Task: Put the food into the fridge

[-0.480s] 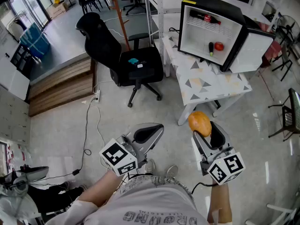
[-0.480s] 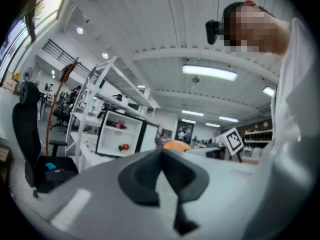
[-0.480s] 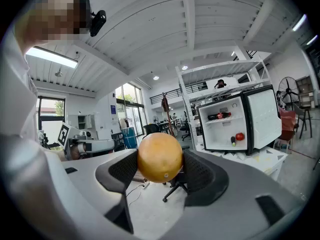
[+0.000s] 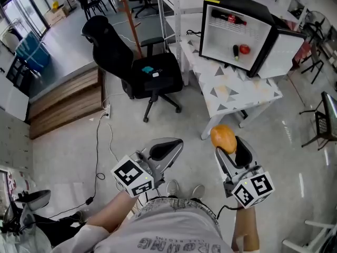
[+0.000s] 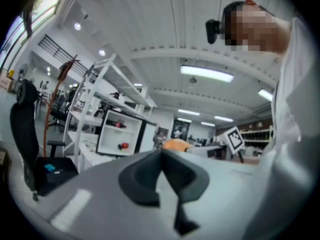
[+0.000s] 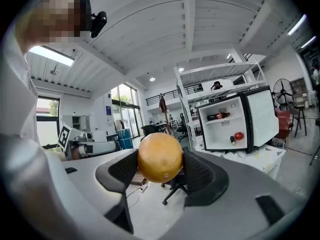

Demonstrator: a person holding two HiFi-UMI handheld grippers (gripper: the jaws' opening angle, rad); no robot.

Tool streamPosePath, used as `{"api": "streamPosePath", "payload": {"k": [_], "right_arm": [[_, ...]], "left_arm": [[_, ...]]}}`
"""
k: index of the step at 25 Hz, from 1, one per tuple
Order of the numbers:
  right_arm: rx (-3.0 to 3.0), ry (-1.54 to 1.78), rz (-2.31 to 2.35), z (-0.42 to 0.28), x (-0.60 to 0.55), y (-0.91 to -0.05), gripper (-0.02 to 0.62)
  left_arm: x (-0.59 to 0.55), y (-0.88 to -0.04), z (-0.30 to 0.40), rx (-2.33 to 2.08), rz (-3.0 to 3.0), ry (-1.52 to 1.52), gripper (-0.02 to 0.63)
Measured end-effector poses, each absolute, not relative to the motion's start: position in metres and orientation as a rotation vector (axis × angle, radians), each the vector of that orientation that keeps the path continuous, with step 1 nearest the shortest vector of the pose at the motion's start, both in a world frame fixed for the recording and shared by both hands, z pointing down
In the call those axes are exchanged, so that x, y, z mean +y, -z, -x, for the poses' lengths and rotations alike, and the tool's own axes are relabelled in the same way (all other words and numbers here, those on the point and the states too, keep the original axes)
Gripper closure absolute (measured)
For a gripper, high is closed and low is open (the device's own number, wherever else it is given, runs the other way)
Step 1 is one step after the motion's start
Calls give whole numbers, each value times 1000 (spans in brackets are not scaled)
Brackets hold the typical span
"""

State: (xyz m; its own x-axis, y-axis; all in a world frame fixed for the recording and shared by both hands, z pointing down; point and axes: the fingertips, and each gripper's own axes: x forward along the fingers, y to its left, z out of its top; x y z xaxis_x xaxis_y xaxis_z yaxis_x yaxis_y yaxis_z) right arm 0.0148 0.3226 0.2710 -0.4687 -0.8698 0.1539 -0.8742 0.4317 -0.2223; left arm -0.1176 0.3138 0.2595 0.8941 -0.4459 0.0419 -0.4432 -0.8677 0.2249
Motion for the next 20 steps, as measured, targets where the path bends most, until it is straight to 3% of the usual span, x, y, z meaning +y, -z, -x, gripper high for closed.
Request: {"api": "streamPosePath", "payload": {"k": [9, 20], "right_arm": [[-2640, -455, -1669, -17, 323, -271, 308], [-2682, -505, -1609, -83, 303, -287, 308]], "left_arm": [[318, -266, 113, -640, -2863, -56, 600], [296, -273, 51, -735, -2854, -85, 600]]}}
